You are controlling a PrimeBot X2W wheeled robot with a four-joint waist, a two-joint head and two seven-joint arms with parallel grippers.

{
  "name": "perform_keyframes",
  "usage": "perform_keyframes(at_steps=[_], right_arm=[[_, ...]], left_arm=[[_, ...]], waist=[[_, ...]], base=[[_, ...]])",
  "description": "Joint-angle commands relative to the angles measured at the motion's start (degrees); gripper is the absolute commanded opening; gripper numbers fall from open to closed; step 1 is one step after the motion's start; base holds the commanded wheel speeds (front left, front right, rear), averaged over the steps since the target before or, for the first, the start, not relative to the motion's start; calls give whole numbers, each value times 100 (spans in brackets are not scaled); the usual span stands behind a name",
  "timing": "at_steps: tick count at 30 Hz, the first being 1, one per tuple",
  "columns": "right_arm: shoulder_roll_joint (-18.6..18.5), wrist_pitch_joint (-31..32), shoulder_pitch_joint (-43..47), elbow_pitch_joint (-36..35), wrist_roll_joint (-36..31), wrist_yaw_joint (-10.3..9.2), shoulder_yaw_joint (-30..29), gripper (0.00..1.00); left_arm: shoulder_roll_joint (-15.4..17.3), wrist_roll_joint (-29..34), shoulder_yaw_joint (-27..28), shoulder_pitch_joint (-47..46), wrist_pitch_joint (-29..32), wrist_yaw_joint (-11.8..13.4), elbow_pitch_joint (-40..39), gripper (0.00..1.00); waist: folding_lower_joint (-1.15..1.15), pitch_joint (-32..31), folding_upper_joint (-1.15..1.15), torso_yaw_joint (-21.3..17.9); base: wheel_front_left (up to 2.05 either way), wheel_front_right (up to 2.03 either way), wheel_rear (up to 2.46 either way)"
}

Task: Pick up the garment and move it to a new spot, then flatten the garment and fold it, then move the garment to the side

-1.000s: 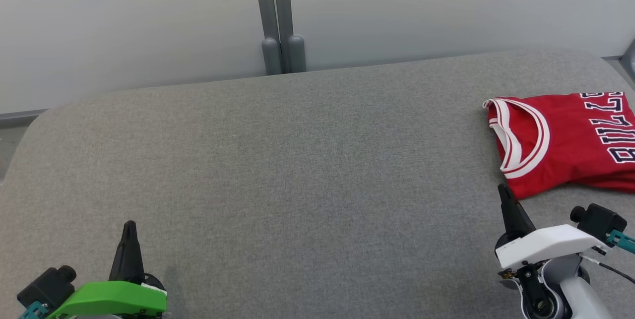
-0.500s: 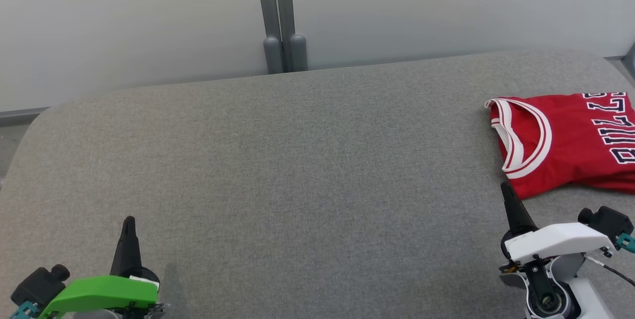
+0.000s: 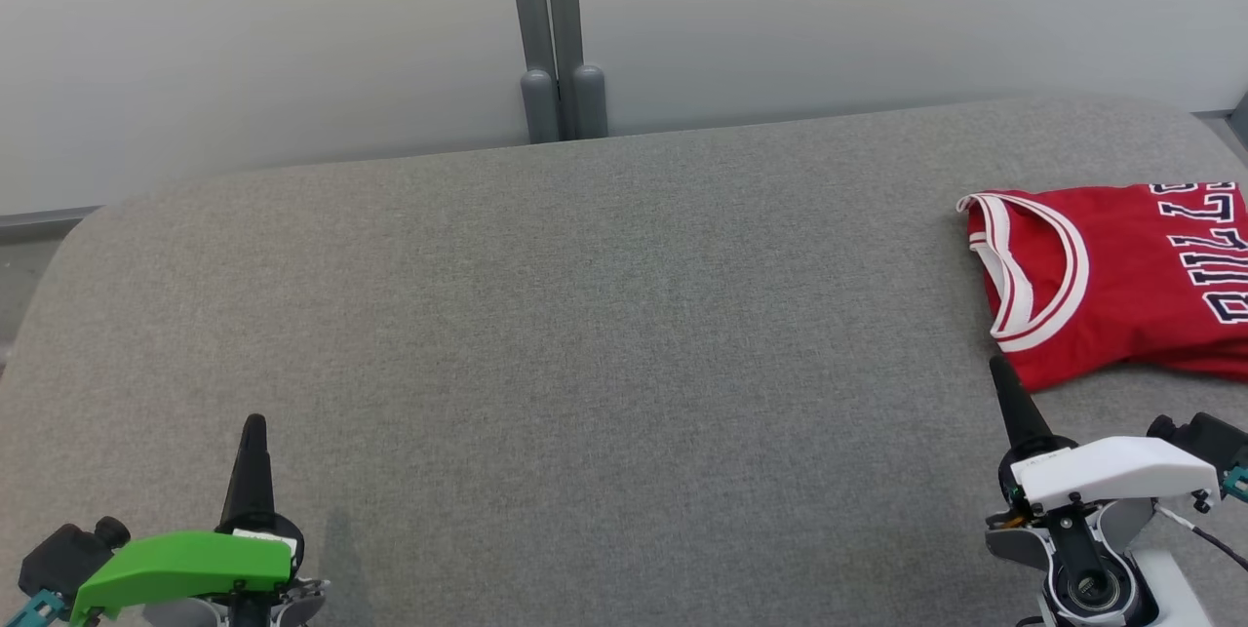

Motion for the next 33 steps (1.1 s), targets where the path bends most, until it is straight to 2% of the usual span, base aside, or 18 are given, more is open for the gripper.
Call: perform_keyframes(at_steps=[1,33], right_arm=[[5,45,7,-85,144,3,-50,0],[171,477,65,-241,1546,4,-381,0]], left_arm=[[16,-142,27,-151,47,-34,-66,0],[-10,-1746,91,-303,478,-53,-61,0]], waist=[[0,1,0,3],[0,36,0,62]], base=[[0,0,0],[0,0,0]])
